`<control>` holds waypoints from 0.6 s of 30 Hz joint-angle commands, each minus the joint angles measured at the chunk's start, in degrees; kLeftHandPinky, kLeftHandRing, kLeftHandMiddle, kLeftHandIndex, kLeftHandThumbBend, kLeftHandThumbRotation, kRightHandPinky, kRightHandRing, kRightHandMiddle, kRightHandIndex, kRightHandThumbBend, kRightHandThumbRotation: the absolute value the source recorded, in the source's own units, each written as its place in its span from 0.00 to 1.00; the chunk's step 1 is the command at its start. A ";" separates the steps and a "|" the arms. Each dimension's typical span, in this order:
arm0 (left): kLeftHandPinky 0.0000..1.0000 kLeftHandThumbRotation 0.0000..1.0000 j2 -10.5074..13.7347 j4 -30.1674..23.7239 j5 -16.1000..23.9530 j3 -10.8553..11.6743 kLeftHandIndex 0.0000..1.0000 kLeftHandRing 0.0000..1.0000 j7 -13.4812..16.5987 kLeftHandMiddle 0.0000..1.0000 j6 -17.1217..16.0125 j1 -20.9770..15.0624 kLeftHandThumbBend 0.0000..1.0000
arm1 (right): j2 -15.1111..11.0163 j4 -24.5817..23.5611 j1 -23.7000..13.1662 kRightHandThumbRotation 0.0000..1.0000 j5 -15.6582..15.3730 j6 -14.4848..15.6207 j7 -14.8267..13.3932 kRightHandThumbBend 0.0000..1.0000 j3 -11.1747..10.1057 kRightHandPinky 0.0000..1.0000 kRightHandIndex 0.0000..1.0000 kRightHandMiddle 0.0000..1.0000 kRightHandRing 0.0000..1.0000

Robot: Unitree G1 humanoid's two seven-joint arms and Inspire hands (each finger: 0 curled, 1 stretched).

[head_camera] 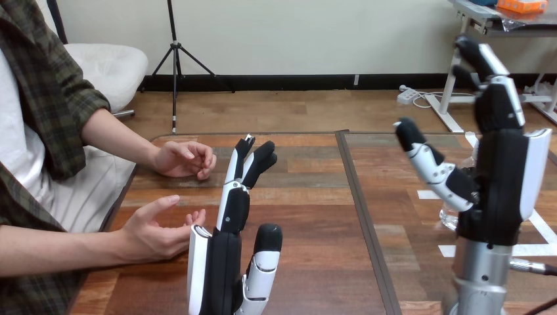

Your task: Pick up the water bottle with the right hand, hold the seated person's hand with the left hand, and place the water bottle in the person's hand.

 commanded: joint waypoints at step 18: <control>0.92 1.00 -3.15 -0.44 -1.76 -0.24 0.96 0.87 -0.96 0.90 -0.15 -2.11 0.41 | -7.37 6.29 -7.21 0.53 -3.73 12.43 -11.60 0.87 -0.60 1.00 0.93 1.00 1.00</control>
